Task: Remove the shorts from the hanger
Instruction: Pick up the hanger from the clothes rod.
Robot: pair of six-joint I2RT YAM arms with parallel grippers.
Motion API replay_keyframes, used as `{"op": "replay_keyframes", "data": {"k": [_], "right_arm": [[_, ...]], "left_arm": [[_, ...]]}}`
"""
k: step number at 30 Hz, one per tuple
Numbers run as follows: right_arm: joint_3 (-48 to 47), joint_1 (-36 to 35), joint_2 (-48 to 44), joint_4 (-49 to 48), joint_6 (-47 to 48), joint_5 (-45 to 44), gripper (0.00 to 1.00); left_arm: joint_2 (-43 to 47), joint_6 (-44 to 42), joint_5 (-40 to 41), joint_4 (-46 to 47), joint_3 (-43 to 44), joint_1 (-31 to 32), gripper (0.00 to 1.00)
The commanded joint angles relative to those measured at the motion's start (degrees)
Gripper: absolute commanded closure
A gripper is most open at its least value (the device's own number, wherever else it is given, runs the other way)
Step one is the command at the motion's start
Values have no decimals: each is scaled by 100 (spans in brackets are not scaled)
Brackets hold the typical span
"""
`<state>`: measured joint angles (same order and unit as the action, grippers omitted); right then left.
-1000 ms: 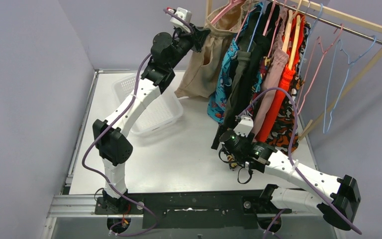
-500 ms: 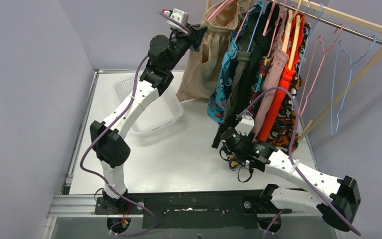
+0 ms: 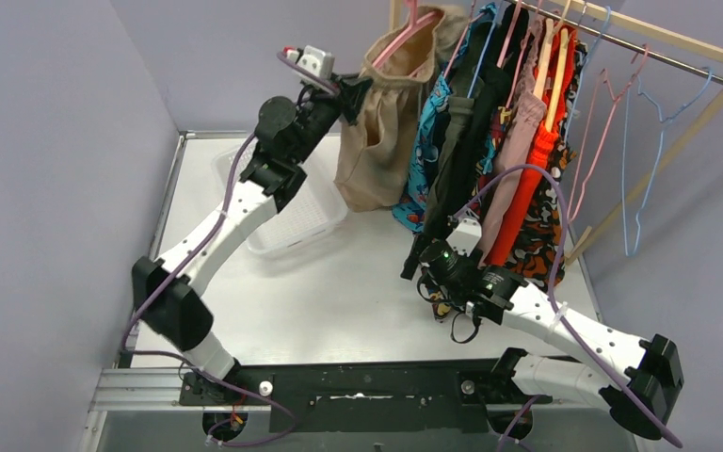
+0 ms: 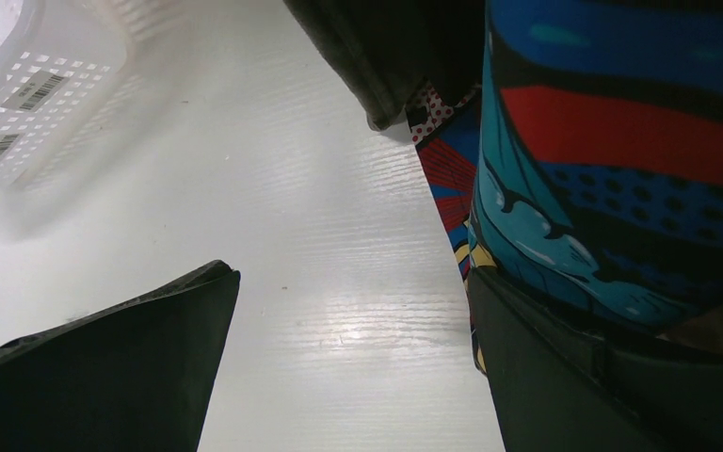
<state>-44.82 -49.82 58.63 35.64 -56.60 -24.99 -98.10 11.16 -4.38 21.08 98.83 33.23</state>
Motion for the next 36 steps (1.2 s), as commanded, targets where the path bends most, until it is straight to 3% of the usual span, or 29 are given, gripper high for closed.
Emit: {"op": "replay_keyframes", "data": {"k": [1, 9, 17, 21, 24, 29, 36], "right_arm": [[-159, 71, -199, -233, 218, 28, 2], [-674, 55, -454, -639, 1017, 580, 2], [-1099, 22, -138, -715, 1367, 1071, 2], [-1194, -52, 82, -789, 1349, 1236, 2], [-1203, -93, 177, -863, 1302, 1263, 2], [-1140, -123, 224, -850, 1157, 1191, 2], [-1011, -129, 146, -814, 1015, 1148, 2]], "left_arm": [[1366, 250, 183, 956, -1555, -45, 100], [2750, 804, 93, 585, -3212, -48, 100], [4014, 86, 1633, -1869, -3835, -69, 100], [4308, -446, 2440, -2919, -3904, -210, 100], [4318, -539, 2619, -3772, -3720, -511, 100], [4436, -1014, 3262, -4589, -3731, -903, 100], [4633, -1611, 3788, -4886, -3564, -1168, 100]]}}
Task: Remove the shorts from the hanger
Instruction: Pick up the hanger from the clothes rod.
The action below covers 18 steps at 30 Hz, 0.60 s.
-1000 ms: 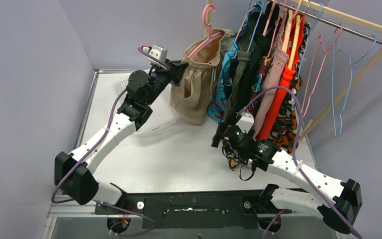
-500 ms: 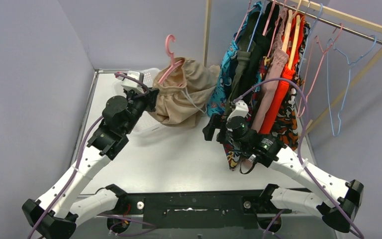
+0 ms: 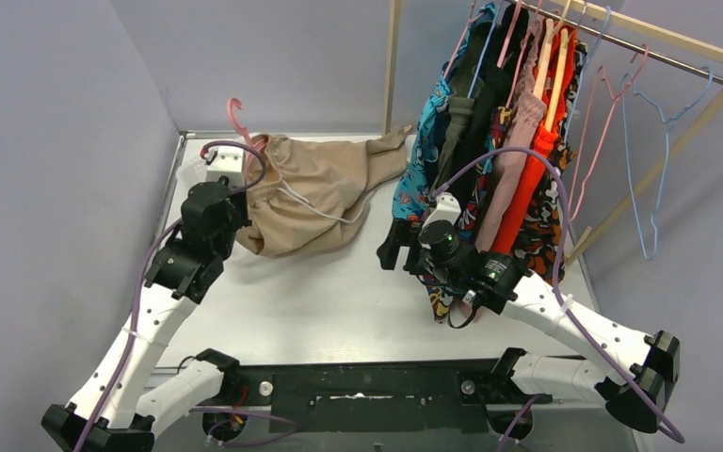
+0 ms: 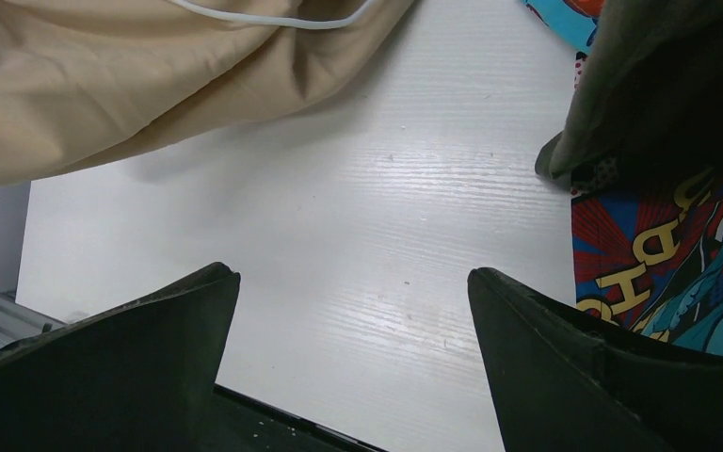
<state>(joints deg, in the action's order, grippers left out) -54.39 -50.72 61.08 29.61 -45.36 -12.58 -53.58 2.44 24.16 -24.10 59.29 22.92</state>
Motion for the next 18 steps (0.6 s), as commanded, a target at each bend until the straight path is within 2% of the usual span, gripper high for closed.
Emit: {"op": "replay_keyframes", "data": {"k": [1, 2, 4, 8, 12, 16, 18], "right_arm": [[-54, -36, -115, -190, -119, -114, 2], [-42, -39, -134, -169, -138, -140, 2], [-8, -35, -193, -161, -152, -192, 2], [38, -34, -262, -183, -166, -281, 3], [-13, -33, -299, -187, -154, -339, 2], [-156, -30, -362, -407, -23, -185, 2], [-349, -26, -379, -507, 64, -114, 2]], "left_arm": [[159, -831, 1026, -460, 457, -165, 100], [163, -854, 976, -527, 521, -184, 100], [274, -832, 317, -464, 559, -191, 100], [422, -649, -1653, -84, 609, -182, 100], [347, -38, -3522, 274, 779, -167, 100], [446, 532, -4438, 658, 825, -113, 100], [508, 641, -4680, 532, 881, -108, 100]]}}
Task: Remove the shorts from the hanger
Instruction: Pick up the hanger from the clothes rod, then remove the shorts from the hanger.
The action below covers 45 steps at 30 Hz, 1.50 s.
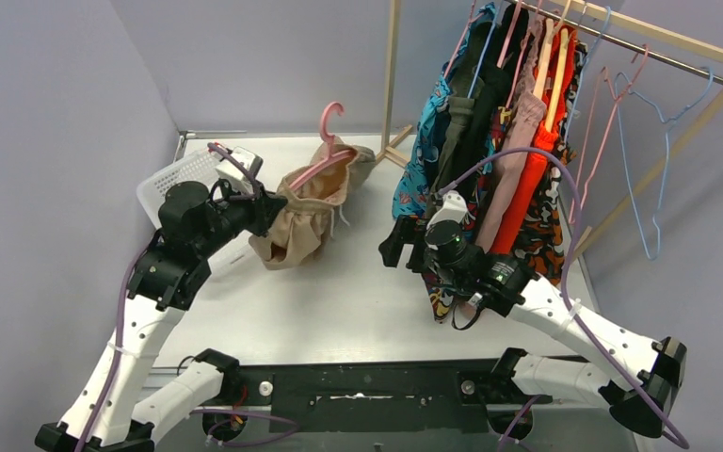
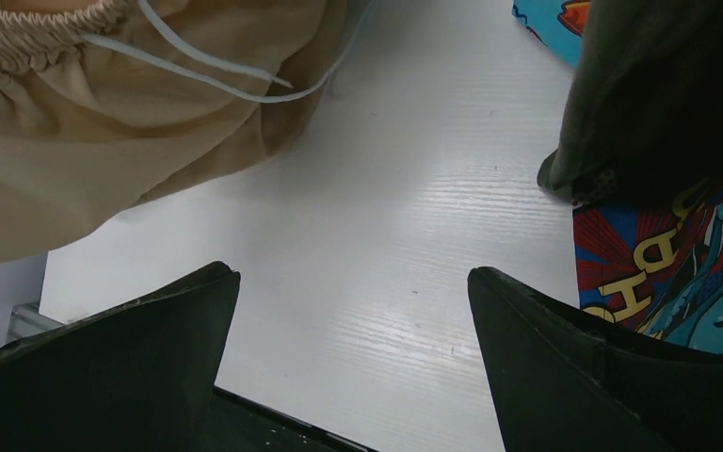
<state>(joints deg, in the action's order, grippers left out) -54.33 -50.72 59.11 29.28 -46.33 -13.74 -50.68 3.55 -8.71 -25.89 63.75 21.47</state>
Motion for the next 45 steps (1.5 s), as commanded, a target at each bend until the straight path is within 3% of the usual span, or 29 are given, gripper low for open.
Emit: {"op": "replay_keyframes", "data": {"k": [1, 6, 12, 16, 20, 26, 33, 45], "right_arm": [[-506, -28, -184, -483, 198, 17, 2], [-1229, -38, -84, -618, 547, 345, 2], [-2174, -359, 854, -283, 1417, 419, 1], [-2788, -1225, 1651, 33, 2245, -1650, 2], [-2623, -971, 1851, -356, 2245, -1636, 2], [-1831, -994, 1824, -1509, 2245, -1281, 2], [-1830, -1075, 2040, -1825, 2245, -582, 2], [-1631, -698, 2059, -1919, 2245, -128, 2]], "left_arm": [[240, 565, -1461, 547, 475, 40, 100], [593, 824, -1859, -211, 213, 83, 100], [1542, 1421, -2518, -199, -697, 85, 100], [1923, 1625, -2779, -491, -865, 77, 100], [2402, 1727, -2539, -749, -1101, 68, 100], [2905, 2130, -2234, -410, -1532, 51, 100], [3108, 2143, -1365, -439, -1744, 56, 100], [3256, 2314, -1495, -119, -1953, 57, 100]]}}
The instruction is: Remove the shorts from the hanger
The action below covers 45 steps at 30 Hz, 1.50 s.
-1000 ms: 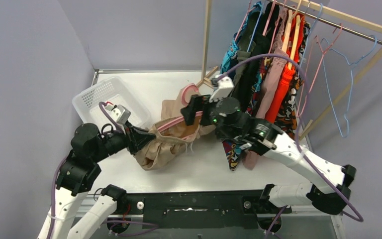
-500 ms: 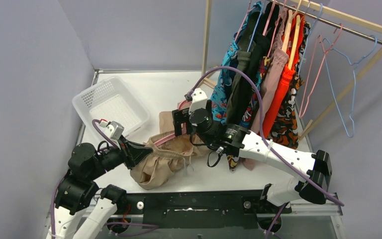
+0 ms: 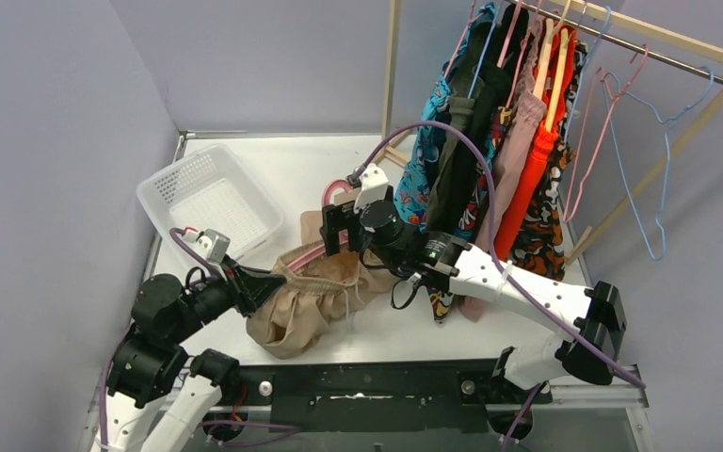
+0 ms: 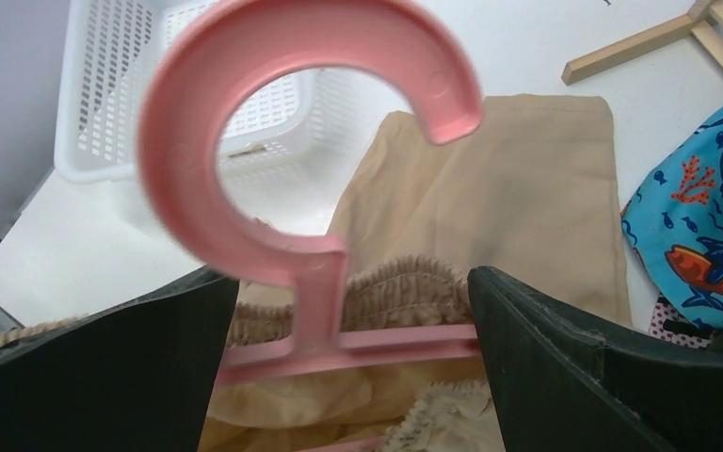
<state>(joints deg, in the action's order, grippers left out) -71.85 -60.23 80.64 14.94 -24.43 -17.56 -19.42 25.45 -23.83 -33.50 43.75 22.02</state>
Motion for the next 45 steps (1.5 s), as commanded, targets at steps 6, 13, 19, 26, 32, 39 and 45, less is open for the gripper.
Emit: {"op": "replay_keyframes", "data": {"k": [6, 13, 19, 26, 32, 39, 45], "right_arm": [[585, 318, -386, -1059, 55, 971, 2], [538, 222, -340, -908, 55, 666, 2], [1056, 284, -626, -1780, 55, 1017, 98], [825, 407, -485, -1305, -1261, 1092, 77], [785, 393, -489, -1222, -1164, 956, 100], [671, 319, -568, -825, -1096, 464, 100], [676, 247, -681, -370, -1179, 112, 100]], "left_arm": [[96, 91, 98, 521, 44, 2, 100], [92, 96, 55, 527, 60, 4, 100], [79, 111, 169, 538, 86, -2, 100], [114, 141, 138, 607, 102, -4, 100], [140, 179, 21, 675, 84, -5, 100], [66, 47, 46, 187, 299, -5, 86], [-78, -80, 432, -469, 672, -5, 52]]}}
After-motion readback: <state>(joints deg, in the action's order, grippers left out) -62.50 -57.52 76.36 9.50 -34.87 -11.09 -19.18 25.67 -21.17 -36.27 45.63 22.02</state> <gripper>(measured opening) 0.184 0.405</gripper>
